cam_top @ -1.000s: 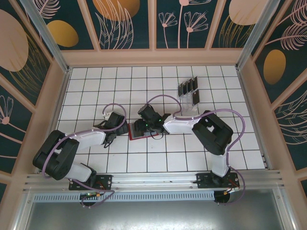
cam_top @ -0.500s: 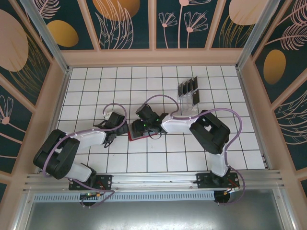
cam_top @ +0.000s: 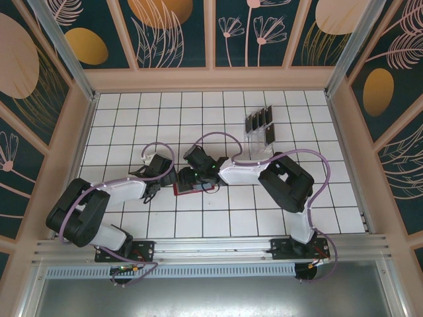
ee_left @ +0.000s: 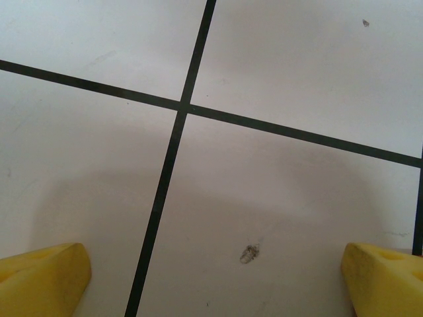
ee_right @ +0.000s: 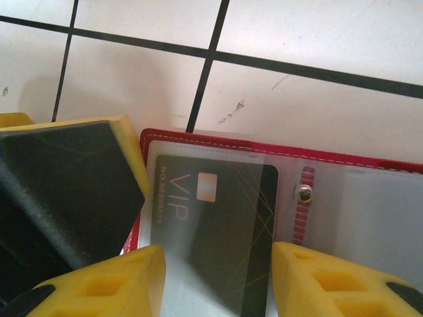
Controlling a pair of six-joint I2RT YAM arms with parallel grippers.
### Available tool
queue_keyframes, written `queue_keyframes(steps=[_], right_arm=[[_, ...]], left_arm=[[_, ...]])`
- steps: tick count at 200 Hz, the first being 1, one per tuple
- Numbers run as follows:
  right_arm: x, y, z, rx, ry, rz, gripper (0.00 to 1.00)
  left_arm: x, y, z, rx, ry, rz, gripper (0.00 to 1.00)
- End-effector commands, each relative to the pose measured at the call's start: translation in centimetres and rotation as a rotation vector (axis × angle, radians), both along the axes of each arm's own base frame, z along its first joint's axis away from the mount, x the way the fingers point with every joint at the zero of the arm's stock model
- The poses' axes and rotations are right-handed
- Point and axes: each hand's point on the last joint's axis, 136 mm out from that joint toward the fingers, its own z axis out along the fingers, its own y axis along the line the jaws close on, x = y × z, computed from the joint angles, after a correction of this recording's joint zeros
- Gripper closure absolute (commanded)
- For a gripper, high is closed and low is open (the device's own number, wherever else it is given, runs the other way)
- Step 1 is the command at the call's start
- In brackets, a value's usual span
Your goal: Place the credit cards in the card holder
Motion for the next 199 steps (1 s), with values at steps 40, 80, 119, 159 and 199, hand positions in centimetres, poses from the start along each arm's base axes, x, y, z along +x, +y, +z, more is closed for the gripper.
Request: queue_keyframes(steps=[40,80,119,159,199], right_arm=[[-1.2,1.9,0.9,0.104,0.048,0.038,0.54],[-1.1,0.4,1.0,0.089,0.035,0.003,0.52],[-1.2,-0.6,0.8,0.082,0.036,-0.015,0.52],[-1.6,-0.9,1.2,0.092,0.036,-0.016,0.52],[-2.2,-0.7,1.6,0.100,0.037,-0.008,0.52]], left_arm=[[-1.0,-1.2,-2.0,-0.067,0.077,-0.028,0.02],[-0.6,-1.0,-1.1,-0.065,0.054,-0.012,0.02],[0.0,-1.0,1.4,-0.075,0.003,-0.003,0.01],[-1.5,-0.7,1.8,-0.094,0.022,-0.009,0.01],[-3.7,-0.1,1.1,-0.117,0.065,-0.006,0.01]])
